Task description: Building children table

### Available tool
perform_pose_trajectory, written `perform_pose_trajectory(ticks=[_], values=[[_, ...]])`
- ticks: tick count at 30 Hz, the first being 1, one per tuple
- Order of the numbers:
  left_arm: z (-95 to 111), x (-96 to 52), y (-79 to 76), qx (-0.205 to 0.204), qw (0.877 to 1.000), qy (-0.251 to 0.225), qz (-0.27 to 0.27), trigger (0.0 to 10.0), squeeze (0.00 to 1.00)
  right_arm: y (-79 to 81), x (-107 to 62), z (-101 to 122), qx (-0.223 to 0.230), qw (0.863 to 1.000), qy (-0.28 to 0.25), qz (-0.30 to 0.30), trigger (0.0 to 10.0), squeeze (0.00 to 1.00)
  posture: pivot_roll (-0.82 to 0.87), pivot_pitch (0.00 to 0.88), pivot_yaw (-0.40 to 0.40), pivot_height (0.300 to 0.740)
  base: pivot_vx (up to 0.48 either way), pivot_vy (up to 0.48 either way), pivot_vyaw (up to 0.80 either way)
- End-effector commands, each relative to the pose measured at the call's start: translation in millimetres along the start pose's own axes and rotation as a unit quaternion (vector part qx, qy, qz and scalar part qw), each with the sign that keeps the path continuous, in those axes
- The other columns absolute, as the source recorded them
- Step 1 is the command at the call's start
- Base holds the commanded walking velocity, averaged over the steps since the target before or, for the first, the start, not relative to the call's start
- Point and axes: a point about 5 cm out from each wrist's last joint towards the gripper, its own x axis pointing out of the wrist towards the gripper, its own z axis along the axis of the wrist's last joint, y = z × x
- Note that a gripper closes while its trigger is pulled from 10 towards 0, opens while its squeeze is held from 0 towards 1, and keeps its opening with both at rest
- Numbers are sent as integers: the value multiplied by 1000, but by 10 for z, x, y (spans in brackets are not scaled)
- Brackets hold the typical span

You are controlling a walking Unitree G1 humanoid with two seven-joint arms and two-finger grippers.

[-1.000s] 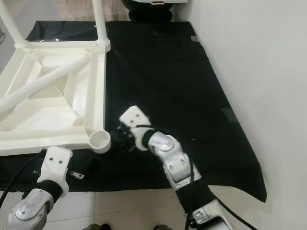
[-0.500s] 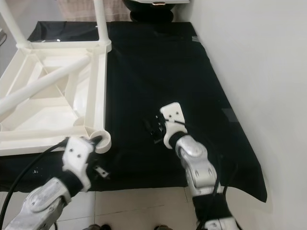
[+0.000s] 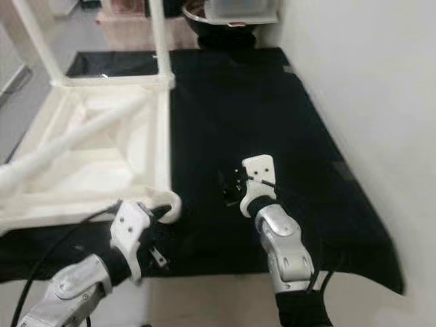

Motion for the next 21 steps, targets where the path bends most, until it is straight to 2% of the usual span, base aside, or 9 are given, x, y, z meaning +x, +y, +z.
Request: perform_pose_trajectory(ticks=[1,4,9,10,12,14,21], values=[[-51,-2,-40,-14,1000,8,-18,10000,0,-57,-33,-27,3,1000,-1,-13,10000,0,-27,85,-22,740,0,480,0],[-34,-44,-98,-60,996,6,-72,10000,0,-14,2,-56,11,1000,0,-11,10000,0,-17,78,-26,740,0,480,0],[-4,-87,-102,-86,991,0,-102,10000,0,9,37,-63,10,1000,0,-9,10000,0,-16,75,-28,740,0,480,0],[2,-112,-106,-100,988,-5,-118,10000,0,21,55,-80,-2,1000,4,-5,10000,0,-16,71,-29,740,0,480,0],[7,-124,-120,-113,985,-8,-128,10000,0,19,58,-88,-4,1000,5,-4,10000,0,-15,70,-28,740,0,480,0],[30,-160,-165,-142,977,-15,-156,10000,0,-1,57,-107,-4,1000,9,-8,10000,0,-21,68,-22,740,0,480,0],[42,-216,-166,-162,971,-16,-174,10000,0,-25,73,-118,7,1000,9,-17,10000,0,-15,70,-16,740,0,480,0]])
